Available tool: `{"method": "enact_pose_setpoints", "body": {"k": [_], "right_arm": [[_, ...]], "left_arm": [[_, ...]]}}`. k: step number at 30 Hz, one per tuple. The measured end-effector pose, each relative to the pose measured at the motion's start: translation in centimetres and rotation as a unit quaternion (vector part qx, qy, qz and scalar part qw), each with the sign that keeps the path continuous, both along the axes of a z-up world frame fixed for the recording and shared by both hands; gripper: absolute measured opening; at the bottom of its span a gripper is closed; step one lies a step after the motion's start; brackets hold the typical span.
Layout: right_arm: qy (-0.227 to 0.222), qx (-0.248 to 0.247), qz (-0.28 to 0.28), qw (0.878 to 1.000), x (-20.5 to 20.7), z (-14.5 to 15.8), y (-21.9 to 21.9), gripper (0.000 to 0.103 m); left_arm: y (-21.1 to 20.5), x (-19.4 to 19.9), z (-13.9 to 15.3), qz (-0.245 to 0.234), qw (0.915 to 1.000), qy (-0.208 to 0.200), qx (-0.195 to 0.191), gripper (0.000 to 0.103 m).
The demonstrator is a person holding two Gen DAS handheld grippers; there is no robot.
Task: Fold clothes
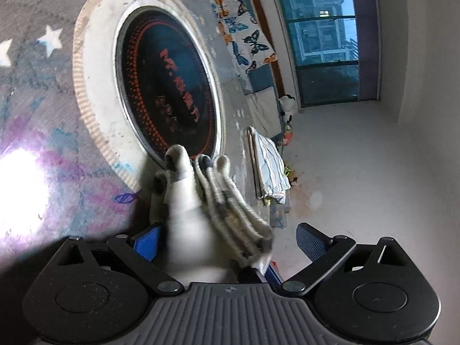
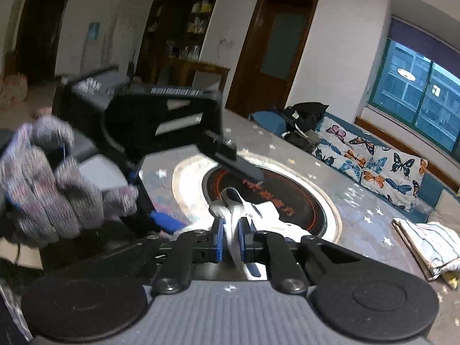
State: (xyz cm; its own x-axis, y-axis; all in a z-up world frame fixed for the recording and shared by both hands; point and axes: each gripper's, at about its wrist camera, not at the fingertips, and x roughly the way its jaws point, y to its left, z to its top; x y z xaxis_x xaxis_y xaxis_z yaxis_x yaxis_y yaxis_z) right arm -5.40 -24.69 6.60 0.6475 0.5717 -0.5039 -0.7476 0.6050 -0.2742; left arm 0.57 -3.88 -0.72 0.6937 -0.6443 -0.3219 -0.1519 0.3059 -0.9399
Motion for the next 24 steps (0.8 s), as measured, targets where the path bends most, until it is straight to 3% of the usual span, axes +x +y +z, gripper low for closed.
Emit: {"method": "enact_pose_setpoints", "body": {"k": [4,6,8,10,21,24], "right_arm": [[-0.008,-0.032,0.010,0.999,-0.3,-0.7,0.7,0.015],[-0.012,-0.047,0.019,0.999,-0.7,-1.2,1.0,0.024],[-0.021,-0.056,0.026,0.998,-1.5,-1.6,1.2,0.047],[-0.027,-0.071,0.036,0.996,-1.9,-2.0,1.5,0.051],[-0.061,-0.136,0.040,0.988,-1.1,-4.5,3.2,0.053],[-0.076,-0.145,0.034,0.986,-0.8,-4.8,3.4,0.062]], "left_arm": [[0.1,0.1,0.4,-0.005,1.0000,-0.001,0.005,0.098],[0.1,0.3,0.7,-0.010,0.9999,0.002,0.008,0.098],[0.2,0.3,0.7,-0.015,0.9998,0.006,0.009,0.098],[0.4,0.0,0.8,-0.020,0.9998,0.007,0.006,0.098],[0.2,-0.5,1.5,-0.044,0.9989,0.007,0.011,0.095],[0.0,0.1,2.6,-0.050,0.9987,-0.007,0.004,0.094]]}}
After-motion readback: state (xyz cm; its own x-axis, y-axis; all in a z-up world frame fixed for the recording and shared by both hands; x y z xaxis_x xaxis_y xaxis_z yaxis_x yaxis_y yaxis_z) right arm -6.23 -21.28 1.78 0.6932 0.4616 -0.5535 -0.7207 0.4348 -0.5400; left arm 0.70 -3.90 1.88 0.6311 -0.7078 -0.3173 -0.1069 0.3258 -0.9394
